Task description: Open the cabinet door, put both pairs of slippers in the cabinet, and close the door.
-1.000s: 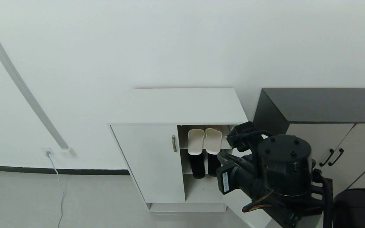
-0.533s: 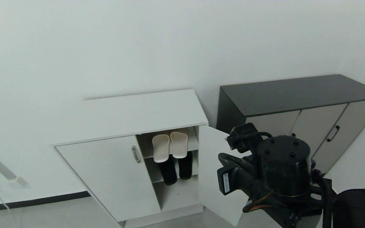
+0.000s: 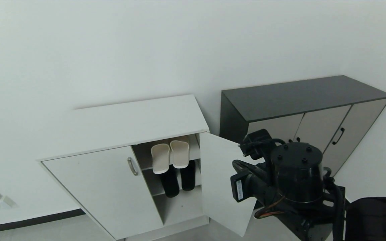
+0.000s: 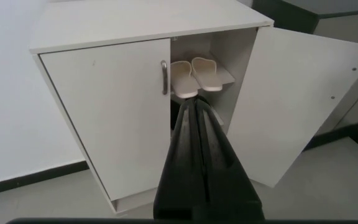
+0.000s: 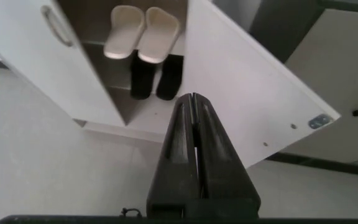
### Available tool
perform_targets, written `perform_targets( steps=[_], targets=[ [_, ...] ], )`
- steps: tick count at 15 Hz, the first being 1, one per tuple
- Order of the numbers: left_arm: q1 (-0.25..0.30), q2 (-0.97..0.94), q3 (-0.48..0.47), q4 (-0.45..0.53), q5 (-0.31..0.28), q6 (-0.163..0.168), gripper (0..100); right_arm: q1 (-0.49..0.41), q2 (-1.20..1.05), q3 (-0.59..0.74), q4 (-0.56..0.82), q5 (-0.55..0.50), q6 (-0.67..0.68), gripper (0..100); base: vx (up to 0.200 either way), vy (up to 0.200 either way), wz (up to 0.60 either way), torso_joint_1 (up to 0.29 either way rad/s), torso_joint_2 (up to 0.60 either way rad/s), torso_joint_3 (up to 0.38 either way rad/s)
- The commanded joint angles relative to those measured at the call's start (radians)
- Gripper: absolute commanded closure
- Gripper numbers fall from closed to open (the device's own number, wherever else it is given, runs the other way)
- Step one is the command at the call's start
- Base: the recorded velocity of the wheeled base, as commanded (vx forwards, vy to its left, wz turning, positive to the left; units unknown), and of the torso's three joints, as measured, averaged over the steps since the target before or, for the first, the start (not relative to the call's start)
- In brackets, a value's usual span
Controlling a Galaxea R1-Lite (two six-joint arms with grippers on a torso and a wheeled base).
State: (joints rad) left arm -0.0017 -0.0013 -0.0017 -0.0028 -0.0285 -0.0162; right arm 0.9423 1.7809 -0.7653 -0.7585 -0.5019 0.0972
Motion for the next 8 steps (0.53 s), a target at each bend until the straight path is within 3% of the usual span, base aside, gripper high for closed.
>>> perform_targets(
  steps=[1,7,8],
  targets=[
    [0.0,0.001,0.0,0.0,-0.001,-0.001,100,0.001,0.005,0.004,-0.001,0.0,-0.002,100,0.0,0.0,0.0,0.0,0.0,0.0],
    [0.0,0.001,0.0,0.0,-0.001,-0.002,100,-0.007,0.012,0.009,-0.001,0.0,-0.004,100,-0.2,0.0,0.0,0.0,0.0,0.002],
    [0.0,0.001,0.0,0.0,-0.001,-0.001,100,-0.016,0.025,0.008,-0.005,0.0,-0.004,100,0.0,0.0,0.0,0.0,0.0,0.0]
  ],
)
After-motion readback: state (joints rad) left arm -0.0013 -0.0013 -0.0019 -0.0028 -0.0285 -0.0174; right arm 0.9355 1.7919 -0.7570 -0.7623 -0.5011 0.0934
